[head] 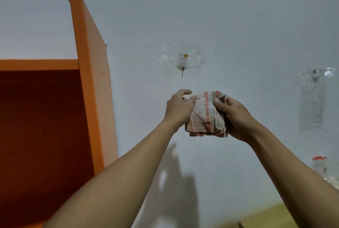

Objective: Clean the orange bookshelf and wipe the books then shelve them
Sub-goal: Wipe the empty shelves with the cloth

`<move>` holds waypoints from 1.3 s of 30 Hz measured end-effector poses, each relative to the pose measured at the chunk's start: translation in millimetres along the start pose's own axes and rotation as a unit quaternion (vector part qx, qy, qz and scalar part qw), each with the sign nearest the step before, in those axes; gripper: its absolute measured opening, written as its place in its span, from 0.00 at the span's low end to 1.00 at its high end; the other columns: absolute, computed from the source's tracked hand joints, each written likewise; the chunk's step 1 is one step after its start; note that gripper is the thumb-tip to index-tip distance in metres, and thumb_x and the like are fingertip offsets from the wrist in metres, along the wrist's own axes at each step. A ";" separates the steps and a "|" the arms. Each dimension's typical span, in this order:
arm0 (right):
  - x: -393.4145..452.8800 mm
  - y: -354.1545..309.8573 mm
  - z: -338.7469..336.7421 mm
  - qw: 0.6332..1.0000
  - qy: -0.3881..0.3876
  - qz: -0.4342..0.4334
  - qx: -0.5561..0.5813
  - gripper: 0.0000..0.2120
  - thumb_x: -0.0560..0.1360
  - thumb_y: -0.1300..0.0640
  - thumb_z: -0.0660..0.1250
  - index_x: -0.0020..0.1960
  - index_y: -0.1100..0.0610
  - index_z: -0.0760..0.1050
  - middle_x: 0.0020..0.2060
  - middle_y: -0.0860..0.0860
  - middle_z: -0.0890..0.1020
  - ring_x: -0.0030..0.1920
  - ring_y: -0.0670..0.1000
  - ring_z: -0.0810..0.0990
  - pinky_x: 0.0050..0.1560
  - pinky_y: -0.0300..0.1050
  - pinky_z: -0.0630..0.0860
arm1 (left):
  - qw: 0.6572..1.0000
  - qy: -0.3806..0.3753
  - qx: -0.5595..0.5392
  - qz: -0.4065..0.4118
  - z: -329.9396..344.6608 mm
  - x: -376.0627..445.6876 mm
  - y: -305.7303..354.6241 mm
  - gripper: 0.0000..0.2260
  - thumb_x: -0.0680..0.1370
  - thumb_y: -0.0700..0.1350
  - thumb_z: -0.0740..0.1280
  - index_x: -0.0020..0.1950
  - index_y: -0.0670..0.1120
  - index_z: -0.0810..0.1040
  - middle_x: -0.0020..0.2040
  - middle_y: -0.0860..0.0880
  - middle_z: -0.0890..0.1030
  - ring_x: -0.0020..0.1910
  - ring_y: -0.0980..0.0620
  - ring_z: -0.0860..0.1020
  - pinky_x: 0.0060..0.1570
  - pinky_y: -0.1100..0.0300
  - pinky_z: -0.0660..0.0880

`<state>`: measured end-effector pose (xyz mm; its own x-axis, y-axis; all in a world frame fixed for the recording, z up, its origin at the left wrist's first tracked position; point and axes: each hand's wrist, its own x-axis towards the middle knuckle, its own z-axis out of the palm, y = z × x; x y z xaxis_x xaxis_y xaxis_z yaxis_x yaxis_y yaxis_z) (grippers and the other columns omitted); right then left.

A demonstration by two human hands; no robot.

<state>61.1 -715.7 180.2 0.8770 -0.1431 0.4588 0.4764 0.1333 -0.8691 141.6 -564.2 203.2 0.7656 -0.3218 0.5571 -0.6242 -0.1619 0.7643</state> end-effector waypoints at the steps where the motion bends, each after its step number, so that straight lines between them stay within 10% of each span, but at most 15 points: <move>1: -12.7 1.9 1.8 1.000 0.003 0.013 -0.004 0.13 0.82 0.58 0.59 0.64 0.62 0.73 0.57 0.60 0.83 0.56 0.59 0.83 0.51 0.53 0.82 | 1.000 -0.006 -0.013 -0.007 -0.7 -14.2 -2.0 0.11 0.81 0.50 0.66 0.60 0.48 0.80 0.47 0.52 0.82 0.48 0.53 0.81 0.50 0.59 0.77; 10: -142.8 16.0 48.2 0.990 -0.020 0.131 -0.043 0.07 0.82 0.61 0.58 0.55 0.61 0.74 0.42 0.57 0.81 0.39 0.53 0.82 0.37 0.45 0.80 | 0.996 -0.070 -0.001 -0.063 -21.3 -171.9 -27.7 0.08 0.82 0.47 0.61 0.49 0.46 0.79 0.44 0.52 0.81 0.41 0.55 0.77 0.38 0.62 0.72; 18: -227.0 28.6 136.6 0.984 -0.062 0.163 -0.036 0.08 0.79 0.62 0.60 0.55 0.63 0.73 0.44 0.59 0.81 0.40 0.54 0.83 0.38 0.44 0.79 | 0.980 -0.143 -0.120 -0.071 -105.2 -281.8 -43.6 0.11 0.77 0.40 0.60 0.46 0.51 0.82 0.43 0.45 0.84 0.42 0.52 0.80 0.52 0.44 0.80; 35: -257.6 120.7 354.2 0.964 -0.035 0.263 0.007 0.11 0.83 0.59 0.59 0.62 0.62 0.74 0.45 0.60 0.85 0.43 0.58 0.84 0.44 0.53 0.80 | 0.951 0.098 -0.132 -0.260 -312.7 -393.0 -90.2 0.05 0.81 0.40 0.66 0.48 0.42 0.81 0.34 0.48 0.80 0.23 0.58 0.74 0.21 0.68 0.65; 39: -262.5 138.1 378.8 0.919 -0.022 0.370 0.133 0.15 0.81 0.52 0.64 0.56 0.63 0.79 0.46 0.60 0.85 0.42 0.59 0.86 0.45 0.58 0.81 | 0.952 0.152 -0.087 -0.250 -320.2 -387.4 -103.0 0.07 0.80 0.40 0.67 0.42 0.46 0.82 0.41 0.48 0.83 0.38 0.52 0.80 0.37 0.61 0.72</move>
<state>-79.4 -288.3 9.9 0.9661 0.1224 -0.2274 -0.2579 0.4141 -0.8729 -40.7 -124.2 12.7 0.9866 0.0448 0.1571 -0.1544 -0.0573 0.9863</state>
